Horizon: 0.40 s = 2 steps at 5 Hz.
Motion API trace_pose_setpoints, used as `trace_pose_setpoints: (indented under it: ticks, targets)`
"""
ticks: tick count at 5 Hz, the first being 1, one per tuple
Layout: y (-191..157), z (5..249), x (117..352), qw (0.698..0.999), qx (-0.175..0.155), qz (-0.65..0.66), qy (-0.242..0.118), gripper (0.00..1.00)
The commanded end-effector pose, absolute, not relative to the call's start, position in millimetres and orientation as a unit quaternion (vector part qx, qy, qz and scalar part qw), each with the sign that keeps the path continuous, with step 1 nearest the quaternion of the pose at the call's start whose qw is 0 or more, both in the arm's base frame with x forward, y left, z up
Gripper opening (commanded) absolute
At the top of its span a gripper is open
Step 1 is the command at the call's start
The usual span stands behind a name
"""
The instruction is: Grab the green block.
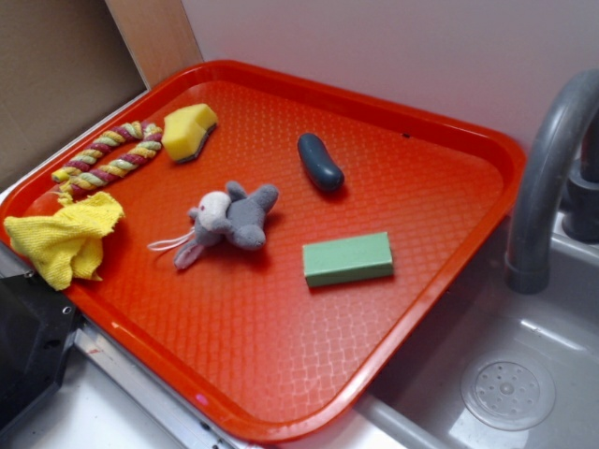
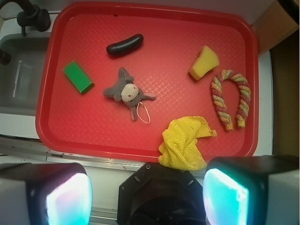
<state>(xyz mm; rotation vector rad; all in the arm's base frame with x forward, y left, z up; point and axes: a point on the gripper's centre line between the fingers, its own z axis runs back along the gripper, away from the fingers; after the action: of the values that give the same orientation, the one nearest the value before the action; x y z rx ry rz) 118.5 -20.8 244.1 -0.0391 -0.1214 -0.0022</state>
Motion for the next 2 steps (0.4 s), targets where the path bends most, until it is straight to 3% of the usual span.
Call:
trace_pose_setpoints:
  ticks: [1, 2]
  targets:
    - [-20.8, 244.1, 118.5, 0.998, -0.020, -0.001, -0.061, 1.00]
    - [-31.7, 233.2, 138.5, 0.994, -0.032, -0.007, -0.108, 1.00]
